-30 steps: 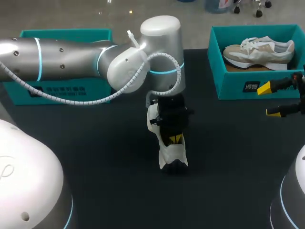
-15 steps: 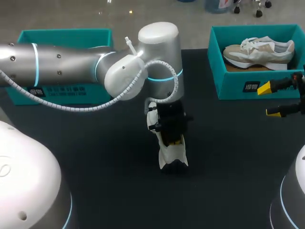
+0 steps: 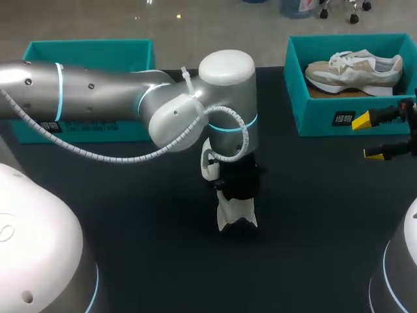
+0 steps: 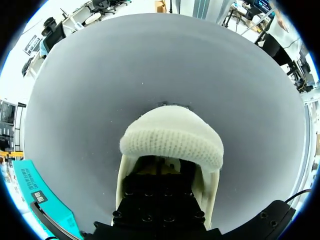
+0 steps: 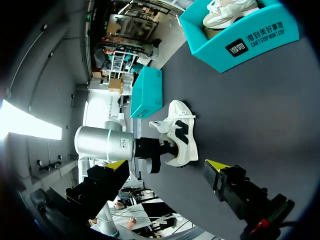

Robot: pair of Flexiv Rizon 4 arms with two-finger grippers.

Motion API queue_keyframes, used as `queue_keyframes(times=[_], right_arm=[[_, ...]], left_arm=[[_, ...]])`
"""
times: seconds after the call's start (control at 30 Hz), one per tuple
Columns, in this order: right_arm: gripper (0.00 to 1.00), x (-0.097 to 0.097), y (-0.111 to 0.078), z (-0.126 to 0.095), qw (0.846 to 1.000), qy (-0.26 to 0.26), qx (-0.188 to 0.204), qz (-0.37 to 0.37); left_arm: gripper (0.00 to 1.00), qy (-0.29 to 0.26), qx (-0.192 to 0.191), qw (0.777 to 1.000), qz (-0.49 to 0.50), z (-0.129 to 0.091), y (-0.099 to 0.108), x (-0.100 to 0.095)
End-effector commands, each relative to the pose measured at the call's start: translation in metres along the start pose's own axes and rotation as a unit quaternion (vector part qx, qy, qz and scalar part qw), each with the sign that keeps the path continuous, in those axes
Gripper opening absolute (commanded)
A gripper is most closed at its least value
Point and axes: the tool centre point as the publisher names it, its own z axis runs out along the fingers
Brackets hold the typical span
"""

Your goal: Take the shoe out of the shoebox, open the shoe tongue, remove and reinsert the insole, then place the shoe into the shoebox

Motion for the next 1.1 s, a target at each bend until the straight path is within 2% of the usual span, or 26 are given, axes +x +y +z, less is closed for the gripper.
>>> queue_keyframes(times=[0.03, 0.17, 0.33, 0.6, 0.87, 1.1], right_arm=[[1.00, 0.000, -0.001, 0.000, 1.000, -0.002, 0.000, 0.000], [1.00, 0.000, -0.001, 0.000, 1.000, -0.002, 0.000, 0.000], [1.00, 0.000, -0.001, 0.000, 1.000, -0.002, 0.000, 0.000], [1.00, 0.000, -0.001, 0.000, 1.000, -0.002, 0.000, 0.000], [1.00, 0.000, -0.001, 0.000, 1.000, -0.002, 0.000, 0.000], [1.00, 0.000, -0.001, 0.000, 1.000, -0.002, 0.000, 0.000]], left_arm=[[0.00, -0.005, -0.043, 0.999, -0.004, -0.019, -0.002, 0.006], [0.00, -0.002, -0.063, 0.998, -0.004, -0.020, 0.006, 0.006], [0.00, 0.008, -0.083, 0.996, 0.010, -0.009, 0.010, 0.006], [0.00, 0.014, -0.078, 0.997, 0.018, 0.005, 0.008, 0.006], [0.00, 0.001, -0.082, 0.997, 0.015, -0.019, 0.005, 0.009], [0.00, 0.003, -0.055, 0.998, 0.038, -0.017, -0.005, 0.003]])
